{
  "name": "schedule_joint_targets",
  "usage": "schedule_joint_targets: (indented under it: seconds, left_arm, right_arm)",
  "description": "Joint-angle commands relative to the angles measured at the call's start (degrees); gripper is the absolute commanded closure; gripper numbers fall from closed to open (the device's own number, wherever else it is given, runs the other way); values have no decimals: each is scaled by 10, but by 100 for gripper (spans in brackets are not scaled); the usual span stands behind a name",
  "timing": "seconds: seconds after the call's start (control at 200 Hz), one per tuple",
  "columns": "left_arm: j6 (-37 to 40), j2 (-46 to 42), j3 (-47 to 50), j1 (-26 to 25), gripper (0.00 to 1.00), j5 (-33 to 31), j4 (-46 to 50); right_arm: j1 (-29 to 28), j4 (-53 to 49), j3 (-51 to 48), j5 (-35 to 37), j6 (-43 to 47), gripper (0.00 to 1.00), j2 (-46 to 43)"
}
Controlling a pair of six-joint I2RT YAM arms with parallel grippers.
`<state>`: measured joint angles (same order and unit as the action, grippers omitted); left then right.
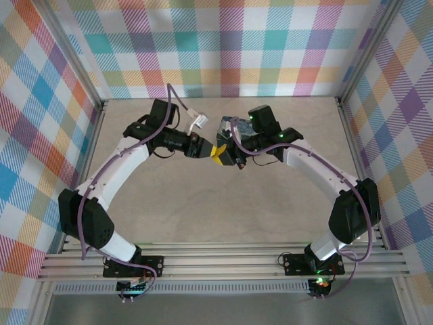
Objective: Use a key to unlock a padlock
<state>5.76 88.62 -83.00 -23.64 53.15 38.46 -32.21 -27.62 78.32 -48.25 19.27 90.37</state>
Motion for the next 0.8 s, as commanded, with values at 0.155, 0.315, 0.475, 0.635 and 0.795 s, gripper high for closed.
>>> schedule_joint_targets:
  seconds: [0.155, 0.315, 0.475, 0.635, 0.795]
  left_arm:
    - [7, -2, -8, -7, 90, 11, 35]
    - [8, 6, -12, -7, 100, 15, 49]
    - [-60, 14, -4, 0, 100, -5, 18]
    - [-233, -3, 58, 34, 100, -42, -117]
    - [-383, -15, 111, 56, 100, -59, -258]
  right_arm:
    - [2, 29, -15, -25, -18, 100, -23]
    - [2, 42, -23, -14, -33, 100, -28]
    - [2, 92, -50, 35, -91, 71, -48]
    - [18, 176, -107, 66, -216, 57, -76]
    - [51, 210, -135, 119, -427, 56, -82]
